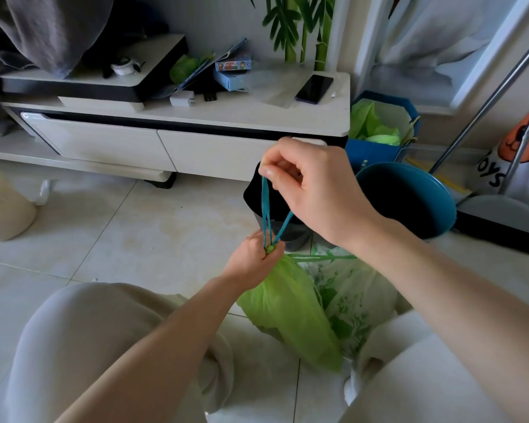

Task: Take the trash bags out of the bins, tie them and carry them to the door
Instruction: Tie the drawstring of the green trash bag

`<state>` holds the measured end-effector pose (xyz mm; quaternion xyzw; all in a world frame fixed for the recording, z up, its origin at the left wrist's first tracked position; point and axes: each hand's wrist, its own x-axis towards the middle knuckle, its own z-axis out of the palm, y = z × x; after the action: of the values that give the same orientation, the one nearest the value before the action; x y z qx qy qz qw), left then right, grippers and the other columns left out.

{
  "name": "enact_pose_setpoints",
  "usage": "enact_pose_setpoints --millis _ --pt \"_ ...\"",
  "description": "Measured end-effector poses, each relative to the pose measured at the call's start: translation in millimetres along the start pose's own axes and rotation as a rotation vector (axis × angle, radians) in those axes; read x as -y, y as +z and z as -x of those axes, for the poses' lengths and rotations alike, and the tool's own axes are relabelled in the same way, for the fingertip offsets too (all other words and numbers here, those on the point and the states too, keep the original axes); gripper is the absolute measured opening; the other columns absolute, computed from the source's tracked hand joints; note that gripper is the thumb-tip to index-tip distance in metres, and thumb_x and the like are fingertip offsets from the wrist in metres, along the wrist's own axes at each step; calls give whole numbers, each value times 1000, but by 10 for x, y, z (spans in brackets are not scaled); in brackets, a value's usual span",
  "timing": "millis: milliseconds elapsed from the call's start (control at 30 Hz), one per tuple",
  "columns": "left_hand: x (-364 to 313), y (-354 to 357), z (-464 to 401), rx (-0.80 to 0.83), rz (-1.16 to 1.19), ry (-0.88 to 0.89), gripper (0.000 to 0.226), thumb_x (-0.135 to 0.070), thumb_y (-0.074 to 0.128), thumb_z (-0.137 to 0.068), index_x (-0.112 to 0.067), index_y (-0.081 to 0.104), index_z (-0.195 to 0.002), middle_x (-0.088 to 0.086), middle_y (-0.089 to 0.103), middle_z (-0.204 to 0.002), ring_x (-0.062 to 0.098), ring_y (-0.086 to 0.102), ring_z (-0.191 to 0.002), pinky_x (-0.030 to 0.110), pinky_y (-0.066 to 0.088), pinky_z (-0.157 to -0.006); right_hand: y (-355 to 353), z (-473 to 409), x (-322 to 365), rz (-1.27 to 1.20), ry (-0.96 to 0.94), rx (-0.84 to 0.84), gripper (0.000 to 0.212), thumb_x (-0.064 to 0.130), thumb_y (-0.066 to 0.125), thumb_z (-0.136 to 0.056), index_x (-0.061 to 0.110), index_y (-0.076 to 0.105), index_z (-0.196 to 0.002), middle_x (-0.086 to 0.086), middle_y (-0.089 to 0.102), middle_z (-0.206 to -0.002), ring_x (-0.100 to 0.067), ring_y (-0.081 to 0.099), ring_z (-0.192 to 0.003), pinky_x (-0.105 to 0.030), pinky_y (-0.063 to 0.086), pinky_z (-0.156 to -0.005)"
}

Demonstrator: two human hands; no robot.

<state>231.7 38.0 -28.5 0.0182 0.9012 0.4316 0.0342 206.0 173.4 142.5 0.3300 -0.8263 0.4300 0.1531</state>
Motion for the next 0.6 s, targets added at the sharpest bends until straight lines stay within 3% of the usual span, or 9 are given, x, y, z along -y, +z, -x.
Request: enact_pose_setpoints --millis 100,167,300,467,600 --pt "27 -23 -51 51 -62 -78 45 -51 43 -91 -8 48 -76 -2 46 -74 18 46 -64 36 41 -60 33 -13 -69 -38 77 8 11 15 60 -88 6 66 -86 5 64 -64 -8 62 -62 -25 49 -64" --pt "-21 -76 -73 103 -62 -87 38 -54 43 -91 -19 57 -84 -5 53 -82 17 52 -77 33 42 -68 18 -30 -113 -115 175 -6 11 15 61 -89 6 65 -86 9 62 -63 -3 59 -58 -18 47 -63" --pt "-114 -279 -155 142 -218 27 43 -56 41 -92 -25 56 -118 -1 59 -115 19 55 -105 40 45 -93 -37 -47 -133 -364 314 -36 11 8 58 -91 -2 62 -86 -7 66 -66 -12 63 -50 -27 49 -49" --pt "-216 -606 -222 187 -452 42 46 -59 45 -90 -26 55 -120 -6 56 -119 18 56 -103 41 48 -88 -62 -58 -126 -495 338 -41 11 3 54 -93 -6 60 -90 -20 68 -74 -24 72 -62 -33 58 -56" --pt "-275 -656 -179 -19 -345 54 27 -41 64 -86 -15 68 -90 -5 61 -86 15 58 -77 32 49 -70 -67 -73 -165 -517 366 -75 10 4 55 -93 -3 62 -89 -16 68 -73 -24 73 -65 -34 58 -61"
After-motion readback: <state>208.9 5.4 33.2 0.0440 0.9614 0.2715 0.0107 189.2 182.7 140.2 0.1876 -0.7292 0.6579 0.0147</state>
